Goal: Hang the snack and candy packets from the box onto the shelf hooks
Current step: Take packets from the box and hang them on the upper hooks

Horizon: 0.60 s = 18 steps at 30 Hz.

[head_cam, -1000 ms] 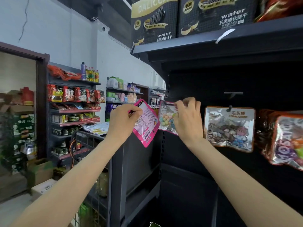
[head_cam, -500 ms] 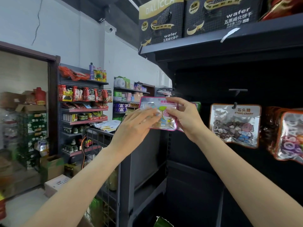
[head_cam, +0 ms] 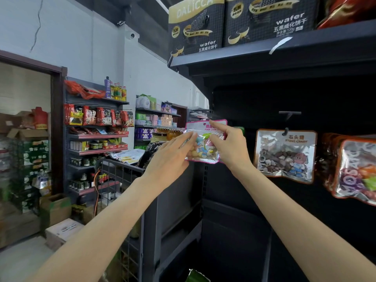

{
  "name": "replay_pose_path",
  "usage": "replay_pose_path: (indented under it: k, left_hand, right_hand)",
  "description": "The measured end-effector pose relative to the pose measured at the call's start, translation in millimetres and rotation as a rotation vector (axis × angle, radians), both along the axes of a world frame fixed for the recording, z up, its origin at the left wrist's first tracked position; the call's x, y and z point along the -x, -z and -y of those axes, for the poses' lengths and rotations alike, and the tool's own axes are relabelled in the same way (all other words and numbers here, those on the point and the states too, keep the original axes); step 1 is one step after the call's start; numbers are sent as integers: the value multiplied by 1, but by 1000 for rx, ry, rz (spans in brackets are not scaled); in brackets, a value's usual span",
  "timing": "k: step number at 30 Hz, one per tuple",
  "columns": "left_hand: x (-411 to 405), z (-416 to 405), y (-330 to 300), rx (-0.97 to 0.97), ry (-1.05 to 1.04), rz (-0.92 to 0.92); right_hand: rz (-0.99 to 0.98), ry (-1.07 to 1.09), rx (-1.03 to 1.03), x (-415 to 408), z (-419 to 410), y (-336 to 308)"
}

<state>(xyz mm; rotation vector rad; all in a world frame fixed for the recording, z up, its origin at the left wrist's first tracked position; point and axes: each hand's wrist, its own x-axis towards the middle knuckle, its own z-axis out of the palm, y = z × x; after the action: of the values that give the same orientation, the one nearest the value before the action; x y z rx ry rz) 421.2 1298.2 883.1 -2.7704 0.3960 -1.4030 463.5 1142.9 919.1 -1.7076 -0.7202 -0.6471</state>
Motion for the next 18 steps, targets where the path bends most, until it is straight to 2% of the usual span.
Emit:
replay_pose_path:
  k: [18]
  left_hand:
    - [2,5,-1,38,9,-42]
  right_hand:
    - [57,38,0,-1,3,6]
